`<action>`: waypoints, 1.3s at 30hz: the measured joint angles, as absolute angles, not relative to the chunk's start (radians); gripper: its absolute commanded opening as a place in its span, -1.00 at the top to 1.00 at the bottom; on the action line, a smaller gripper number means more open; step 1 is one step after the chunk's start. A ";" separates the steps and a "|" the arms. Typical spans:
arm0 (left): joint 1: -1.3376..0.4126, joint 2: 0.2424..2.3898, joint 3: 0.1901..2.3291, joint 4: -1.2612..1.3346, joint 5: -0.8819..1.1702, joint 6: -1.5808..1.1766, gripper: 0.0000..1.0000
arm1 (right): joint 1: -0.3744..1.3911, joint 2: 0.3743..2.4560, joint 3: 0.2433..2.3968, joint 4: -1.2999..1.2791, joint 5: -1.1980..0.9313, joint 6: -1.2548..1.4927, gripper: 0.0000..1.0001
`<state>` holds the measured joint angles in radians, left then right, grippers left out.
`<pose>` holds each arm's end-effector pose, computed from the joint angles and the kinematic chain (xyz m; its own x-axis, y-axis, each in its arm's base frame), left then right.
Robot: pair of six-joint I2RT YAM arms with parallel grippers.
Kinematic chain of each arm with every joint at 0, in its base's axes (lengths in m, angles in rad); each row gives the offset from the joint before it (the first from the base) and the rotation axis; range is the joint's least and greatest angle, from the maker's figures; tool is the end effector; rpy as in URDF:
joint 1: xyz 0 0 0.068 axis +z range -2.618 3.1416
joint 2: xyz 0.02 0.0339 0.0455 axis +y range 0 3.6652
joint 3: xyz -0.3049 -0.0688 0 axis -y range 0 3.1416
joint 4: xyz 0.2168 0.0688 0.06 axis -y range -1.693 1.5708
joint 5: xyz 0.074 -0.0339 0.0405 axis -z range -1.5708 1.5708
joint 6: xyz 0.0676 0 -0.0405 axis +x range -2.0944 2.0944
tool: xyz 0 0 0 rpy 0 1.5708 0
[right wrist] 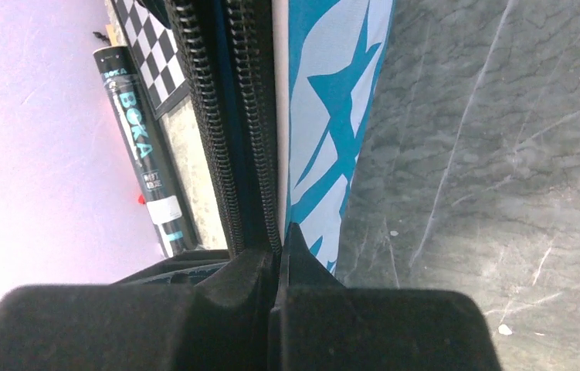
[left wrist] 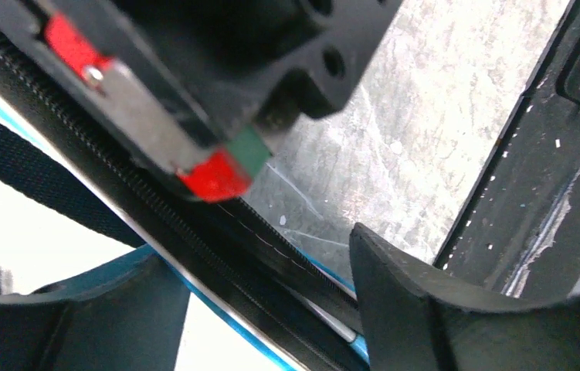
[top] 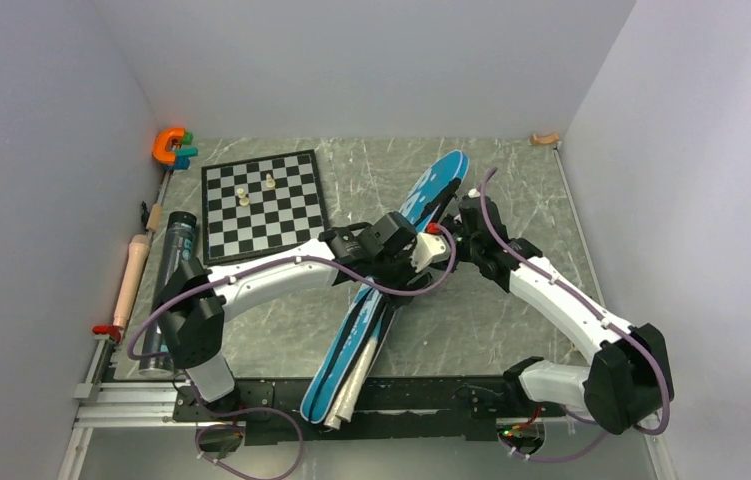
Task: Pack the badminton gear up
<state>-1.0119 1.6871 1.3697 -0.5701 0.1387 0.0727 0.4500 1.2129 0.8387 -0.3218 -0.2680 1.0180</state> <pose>0.1878 -0.3179 0.2964 -0.3458 0.6885 -0.6375 0.9135 0.4022 -0.0611 0.2117 0.1221 0.2864 -0.8158 0.5173 -0.2585 0.1750 0.6469 0.7423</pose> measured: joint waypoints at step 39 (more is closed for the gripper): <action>-0.945 1.655 1.364 -0.648 0.044 0.112 1.00 | 0.008 1.238 1.054 -0.491 -0.575 0.792 -0.11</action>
